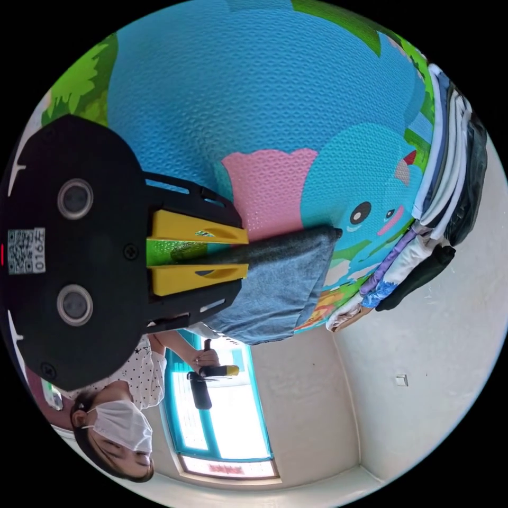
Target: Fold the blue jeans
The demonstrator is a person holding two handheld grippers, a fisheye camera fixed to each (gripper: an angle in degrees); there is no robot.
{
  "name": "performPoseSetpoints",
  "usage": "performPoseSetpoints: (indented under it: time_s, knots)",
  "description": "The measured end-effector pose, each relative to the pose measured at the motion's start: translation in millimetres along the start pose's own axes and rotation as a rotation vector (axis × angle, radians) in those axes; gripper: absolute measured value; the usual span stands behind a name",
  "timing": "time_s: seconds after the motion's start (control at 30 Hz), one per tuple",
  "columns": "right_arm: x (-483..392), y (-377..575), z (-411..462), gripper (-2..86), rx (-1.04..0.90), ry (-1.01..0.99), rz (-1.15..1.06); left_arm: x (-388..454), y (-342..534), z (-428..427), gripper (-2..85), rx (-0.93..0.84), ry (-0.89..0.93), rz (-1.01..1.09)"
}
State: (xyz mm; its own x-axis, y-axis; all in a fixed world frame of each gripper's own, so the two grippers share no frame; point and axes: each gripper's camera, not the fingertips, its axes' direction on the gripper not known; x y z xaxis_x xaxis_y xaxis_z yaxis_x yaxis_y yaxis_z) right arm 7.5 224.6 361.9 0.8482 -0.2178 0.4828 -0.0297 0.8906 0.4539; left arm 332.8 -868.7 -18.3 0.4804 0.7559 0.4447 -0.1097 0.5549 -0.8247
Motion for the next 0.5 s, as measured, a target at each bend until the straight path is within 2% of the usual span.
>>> performPoseSetpoints:
  time_s: [0.23,0.33,0.5]
  knots:
    - [-12,-12,2,0.3,-0.001,-0.041,-0.01,-13,5,-8,2.1,0.001,0.026,-0.031]
    - [-21,-18,13,1.8,-0.025,-0.083,-0.016,-18,14,-21,0.2,0.051,0.157,-0.006]
    - [-40,-29,39,12.9,-0.041,-0.139,-0.026,-16,24,-30,-0.4,0.086,0.436,0.138]
